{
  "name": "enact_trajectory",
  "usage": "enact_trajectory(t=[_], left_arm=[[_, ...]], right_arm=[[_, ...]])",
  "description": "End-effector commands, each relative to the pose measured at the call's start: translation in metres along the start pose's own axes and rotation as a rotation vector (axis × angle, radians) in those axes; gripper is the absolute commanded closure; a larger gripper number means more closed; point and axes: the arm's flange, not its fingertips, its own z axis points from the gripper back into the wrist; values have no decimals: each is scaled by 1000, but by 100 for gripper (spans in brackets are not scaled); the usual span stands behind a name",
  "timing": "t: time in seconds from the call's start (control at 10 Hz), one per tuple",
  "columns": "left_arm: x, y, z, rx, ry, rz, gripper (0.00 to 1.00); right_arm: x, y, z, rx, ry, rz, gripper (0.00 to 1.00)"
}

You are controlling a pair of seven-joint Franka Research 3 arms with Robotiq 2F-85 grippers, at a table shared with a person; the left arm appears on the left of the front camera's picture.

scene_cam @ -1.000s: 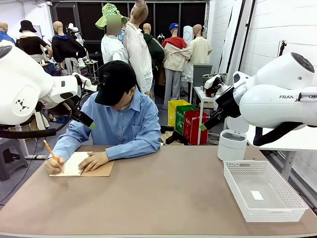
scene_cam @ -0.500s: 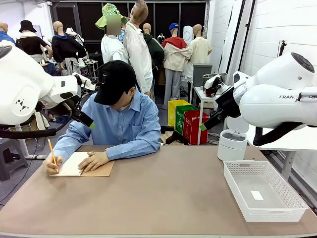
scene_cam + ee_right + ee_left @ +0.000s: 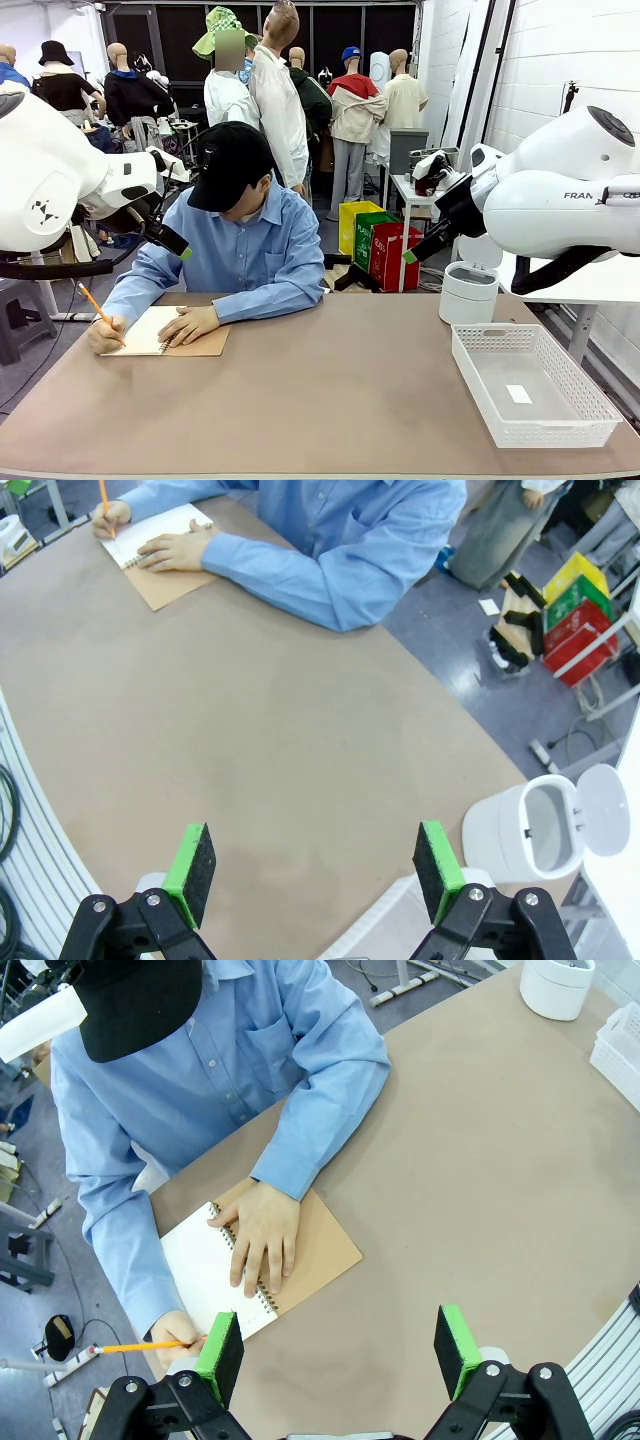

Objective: Sort the paper based on its condition.
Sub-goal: If a person hands you a paper, place it in the Organizing basket , and if it's crumpled, put it in the Trash can.

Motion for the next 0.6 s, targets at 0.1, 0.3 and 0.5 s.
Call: enact_trajectory(t=[0.1, 0.3, 0.5], left_arm=[[0, 0, 1, 2, -3, 0, 0], [0, 0, 1, 2, -3, 0, 0], [0, 0, 1, 2, -3, 0, 0]], right_arm=[[0, 1, 0, -3, 4, 9, 0], [0, 1, 0, -3, 4, 9, 0], [0, 1, 0, -3, 4, 9, 0]])
